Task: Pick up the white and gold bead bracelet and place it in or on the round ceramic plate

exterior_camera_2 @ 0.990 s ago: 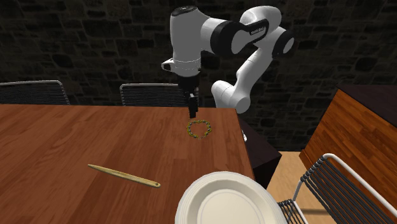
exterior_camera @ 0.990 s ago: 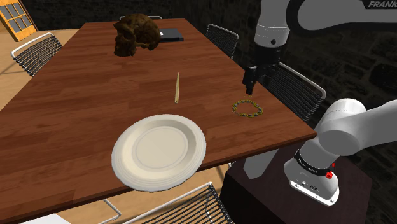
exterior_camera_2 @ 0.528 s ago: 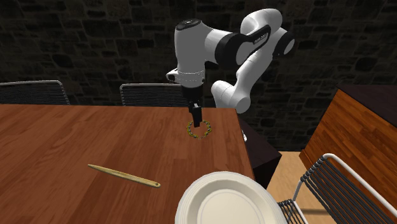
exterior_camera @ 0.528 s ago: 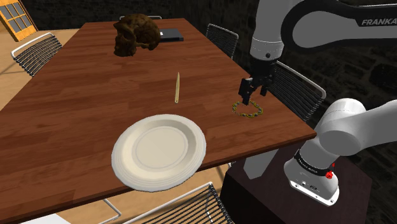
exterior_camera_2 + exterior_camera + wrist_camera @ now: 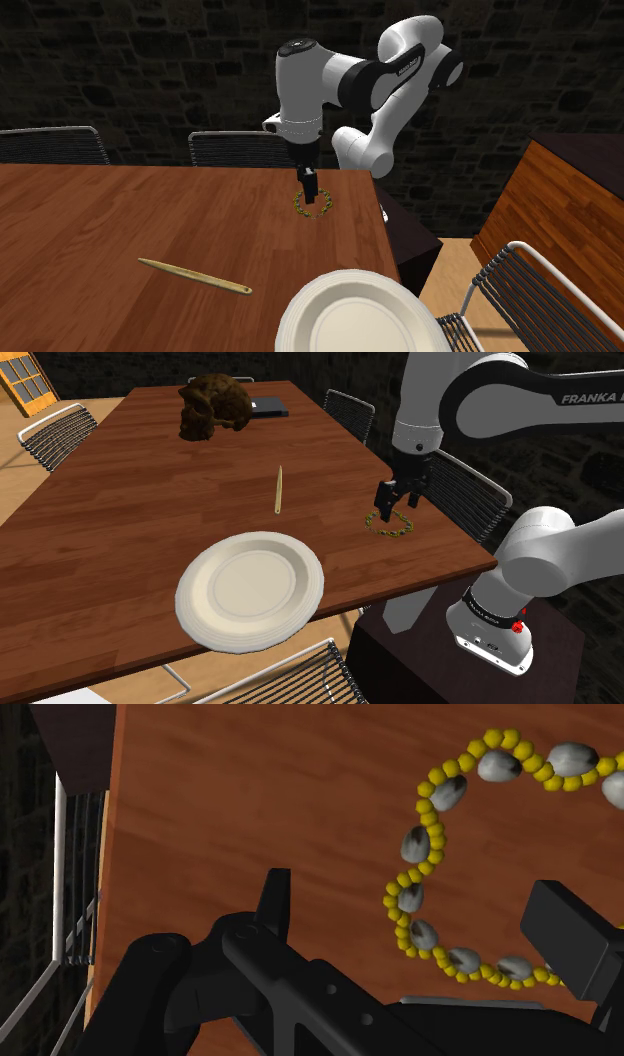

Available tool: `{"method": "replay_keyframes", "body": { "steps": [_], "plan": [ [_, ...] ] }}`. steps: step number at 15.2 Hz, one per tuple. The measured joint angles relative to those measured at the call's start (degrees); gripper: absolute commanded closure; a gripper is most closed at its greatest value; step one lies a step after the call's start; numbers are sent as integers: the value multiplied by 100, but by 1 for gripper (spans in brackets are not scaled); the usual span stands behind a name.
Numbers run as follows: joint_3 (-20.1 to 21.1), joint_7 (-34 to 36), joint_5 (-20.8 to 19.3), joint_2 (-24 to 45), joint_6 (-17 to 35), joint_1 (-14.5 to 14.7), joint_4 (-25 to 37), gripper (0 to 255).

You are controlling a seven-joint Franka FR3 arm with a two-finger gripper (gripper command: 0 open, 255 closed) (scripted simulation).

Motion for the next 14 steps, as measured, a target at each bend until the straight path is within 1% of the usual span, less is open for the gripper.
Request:
{"method": "replay_keyframes", "body": {
  "steps": [1,2,3,7,11,14],
  "plan": [
    [0,0,0,0,0,0,0,255],
    [-1,-1,26,-8,11,4,20,255],
    [2,1,190,-17,76,10,46,255],
    [-2,-1,55,-1,-6,6,86,255],
    [-5,-2,20,-30,-5,8,66,255],
    [-24,4,-19,5,-145,-14,171,255]
  ]
}}
